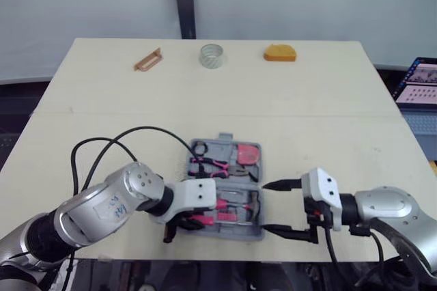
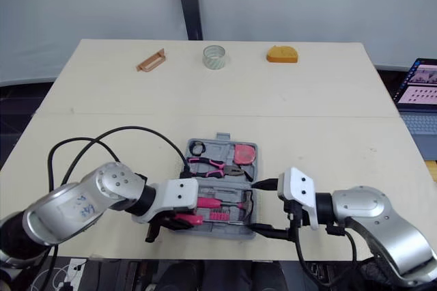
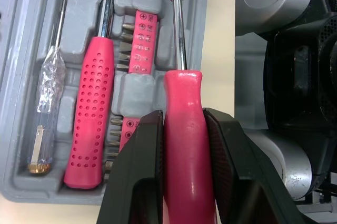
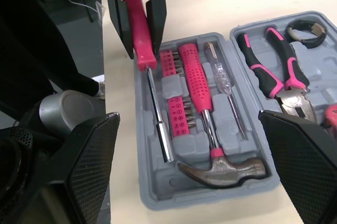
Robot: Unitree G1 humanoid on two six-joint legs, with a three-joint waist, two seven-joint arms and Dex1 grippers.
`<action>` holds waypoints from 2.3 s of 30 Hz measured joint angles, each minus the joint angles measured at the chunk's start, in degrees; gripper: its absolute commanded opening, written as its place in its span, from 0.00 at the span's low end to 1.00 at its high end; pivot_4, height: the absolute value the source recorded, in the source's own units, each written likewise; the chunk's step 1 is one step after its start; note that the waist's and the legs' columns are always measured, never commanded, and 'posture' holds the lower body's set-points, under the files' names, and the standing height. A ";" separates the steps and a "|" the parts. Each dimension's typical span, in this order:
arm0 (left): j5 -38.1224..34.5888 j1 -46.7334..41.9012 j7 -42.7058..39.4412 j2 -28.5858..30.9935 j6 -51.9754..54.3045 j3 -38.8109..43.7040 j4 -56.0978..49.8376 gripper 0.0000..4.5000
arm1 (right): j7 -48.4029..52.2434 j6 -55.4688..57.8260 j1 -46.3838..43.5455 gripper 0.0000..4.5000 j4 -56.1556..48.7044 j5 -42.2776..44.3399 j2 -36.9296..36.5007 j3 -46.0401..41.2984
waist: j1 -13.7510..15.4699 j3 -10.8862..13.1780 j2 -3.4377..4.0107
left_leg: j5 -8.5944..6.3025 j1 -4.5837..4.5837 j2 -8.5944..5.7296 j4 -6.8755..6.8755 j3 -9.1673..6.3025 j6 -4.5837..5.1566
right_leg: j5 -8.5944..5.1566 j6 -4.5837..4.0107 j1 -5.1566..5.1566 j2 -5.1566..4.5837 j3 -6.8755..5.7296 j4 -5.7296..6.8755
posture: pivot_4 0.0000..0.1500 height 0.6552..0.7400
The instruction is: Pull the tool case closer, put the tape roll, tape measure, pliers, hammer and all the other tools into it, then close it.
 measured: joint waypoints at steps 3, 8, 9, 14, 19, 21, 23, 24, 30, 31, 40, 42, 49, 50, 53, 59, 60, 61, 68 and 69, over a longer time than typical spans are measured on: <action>0.09 1.09 0.89 -0.90 -0.58 -1.60 0.11 0.14 | 0.00 0.17 0.66 1.00 -0.39 0.53 -0.31 -0.09 | 0.01 0.00 0.00 | 0.00 0.00 0.00 0.01 0.00 0.01 | 0.00 0.00 0.01 0.00 0.00 0.00 | 1.00 1.00; 0.29 1.34 2.09 -2.33 -1.54 -2.92 1.60 0.14 | 0.00 0.19 1.21 1.00 -0.87 1.11 -0.74 -1.19 | 0.01 0.00 0.00 | -0.01 0.00 0.00 0.03 0.00 0.02 | 0.00 0.00 0.01 0.00 0.01 0.01 | 1.00 1.00; 0.30 1.38 2.26 -2.43 -1.67 -3.05 1.85 0.14 | 0.00 0.19 1.23 1.00 -0.89 1.13 -0.79 -1.57 | 0.01 0.00 0.00 | -0.01 0.00 0.00 0.03 0.00 0.02 | 0.00 0.00 0.01 0.00 0.01 0.01 | 1.00 1.00; 0.54 1.37 2.71 -2.43 -2.69 -3.48 2.28 0.14 | 0.01 0.19 1.38 1.00 -0.90 1.22 -1.05 -2.18 | 0.02 0.00 0.00 | -0.01 0.00 0.00 0.03 0.00 0.02 | 0.00 0.00 0.01 0.00 0.01 0.01 | 1.00 1.00; 0.96 1.37 3.03 -2.91 -3.88 -4.17 3.99 0.14 | 0.02 0.19 1.28 1.00 -0.90 1.25 -1.06 -2.18 | 0.03 0.00 0.00 | -0.01 0.00 -0.01 0.03 0.00 0.02 | 0.00 0.00 0.01 0.00 0.01 0.01 | 1.00 1.00; 1.46 1.37 3.15 -3.10 -4.28 -4.81 4.29 0.14 | 0.02 0.19 1.27 1.00 -0.90 1.25 -1.05 -2.18 | 0.02 0.00 0.00 | -0.01 0.00 -0.01 0.03 0.00 0.02 | 0.00 0.00 0.01 0.00 0.01 0.01 | 1.00 1.00; 1.77 1.37 3.19 -3.15 -4.55 -5.32 4.30 0.14 | 0.02 0.19 1.27 1.00 -0.90 1.25 -1.05 -2.18 | 0.01 0.00 0.00 | -0.01 0.00 0.00 0.03 0.01 0.02 | 0.00 0.00 0.01 0.00 0.01 0.01 | 1.00 1.00; 1.87 1.37 3.20 -3.17 -4.83 -5.47 4.30 0.14 | 0.02 0.19 1.27 1.00 -0.90 1.25 -1.06 -2.18 | 0.02 0.00 0.00 | -0.01 0.00 0.00 0.03 0.00 0.02 | 0.00 0.00 0.01 0.00 0.01 0.01 | 1.00 1.00; 2.72 1.38 3.40 -3.55 -5.74 -5.87 4.53 0.14 | 0.01 0.19 1.46 1.00 -0.90 1.29 -1.05 -2.18 | 0.02 0.00 0.00 | -0.01 0.00 -0.01 0.04 0.01 0.02 | 0.00 0.00 0.01 0.00 0.01 0.01 | 1.00 1.00; 2.83 1.42 3.44 -3.55 -6.12 -6.03 4.71 0.14 | 0.01 0.19 1.50 1.00 -0.90 1.30 -1.05 -2.18 | 0.02 0.00 0.00 | -0.01 0.00 -0.01 0.04 0.01 0.02 | 0.00 0.00 0.01 0.00 0.01 0.02 | 1.00 1.00; 3.94 1.77 3.50 -3.87 -7.77 -6.48 6.59 0.14 | -0.01 0.20 1.54 1.00 -0.90 1.30 -1.05 -2.18 | 0.02 0.00 0.00 | -0.01 0.00 -0.01 0.04 0.01 0.02 | 0.00 0.00 0.01 0.00 0.01 0.02 | 1.00 1.00; 4.08 1.79 3.49 -3.98 -8.04 -6.65 6.64 0.14 | -0.02 0.20 1.54 1.00 -0.90 1.31 -1.05 -2.18 | 0.02 0.00 0.00 | -0.01 0.00 -0.01 0.04 0.01 0.02 | 0.00 0.00 0.01 0.00 0.01 0.02 | 1.00 1.00; 4.82 1.79 3.31 -4.04 -8.77 -6.73 7.76 0.14 | -0.09 0.33 1.57 1.00 -0.90 1.68 -1.05 -2.20 | 0.02 0.00 0.00 | -0.01 0.00 -0.01 0.05 0.01 0.02 | 0.00 0.00 0.01 0.00 0.01 0.02 | 1.00 1.00; 4.87 1.79 3.27 -4.04 -8.82 -6.73 8.02 0.14 | -0.09 0.33 1.59 1.00 -0.90 1.69 -1.05 -2.21 | 0.02 0.00 0.00 | -0.01 0.00 -0.01 0.05 0.01 0.02 | 0.00 0.00 0.01 0.00 0.01 0.02 | 1.00 1.00; 5.01 1.82 3.01 -4.04 -9.24 -6.74 8.46 0.14 | -0.18 0.35 1.66 1.00 -0.90 1.69 -1.05 -2.21 | 0.02 0.00 0.00 | -0.01 0.00 -0.01 0.05 0.00 0.02 | 0.00 0.00 0.01 0.00 0.01 0.02 | 1.00 1.00; 5.06 1.91 2.78 -4.34 -9.58 -6.81 8.47 0.14 | -0.23 0.35 1.92 1.00 -0.90 1.70 -1.05 -2.28 | 0.02 0.00 0.00 | -0.01 0.00 -0.01 0.05 0.00 0.02 | 0.00 0.00 0.01 0.00 0.01 0.02 | 1.00 1.00; 5.07 1.91 2.77 -4.36 -9.62 -6.82 8.47 0.14 | -0.23 0.35 1.96 1.00 -0.90 1.70 -1.05 -2.29 | 0.02 0.00 0.00 | -0.01 0.00 -0.01 0.05 0.00 0.02 | 0.00 0.00 0.01 0.00 0.01 0.03 | 1.00 1.00; 5.08 1.91 2.77 -4.39 -9.68 -6.87 8.47 0.14 | -0.24 0.35 2.01 1.00 -0.90 1.70 -1.06 -2.29 | 0.02 0.00 0.00 | -0.01 0.00 -0.01 0.05 0.01 0.02 | 0.00 0.00 0.01 0.00 0.01 0.03 | 1.00 1.00; 5.16 1.93 2.77 -4.72 -9.82 -7.41 8.49 0.14 | -0.26 0.35 2.09 1.00 -0.90 1.70 -1.05 -2.29 | 0.02 0.00 0.00 | -0.01 0.00 -0.01 0.05 0.01 0.02 | 0.00 0.00 0.01 0.00 0.01 0.03 | 1.00 1.00; 5.17 1.93 2.77 -4.72 -9.82 -7.41 8.50 0.14 | -0.28 0.35 2.09 1.00 -0.90 1.71 -1.05 -2.29 | 0.02 0.00 0.00 | -0.01 0.00 -0.01 0.05 0.01 0.02 | 0.00 0.00 0.01 0.00 0.01 0.03 | 1.00 1.00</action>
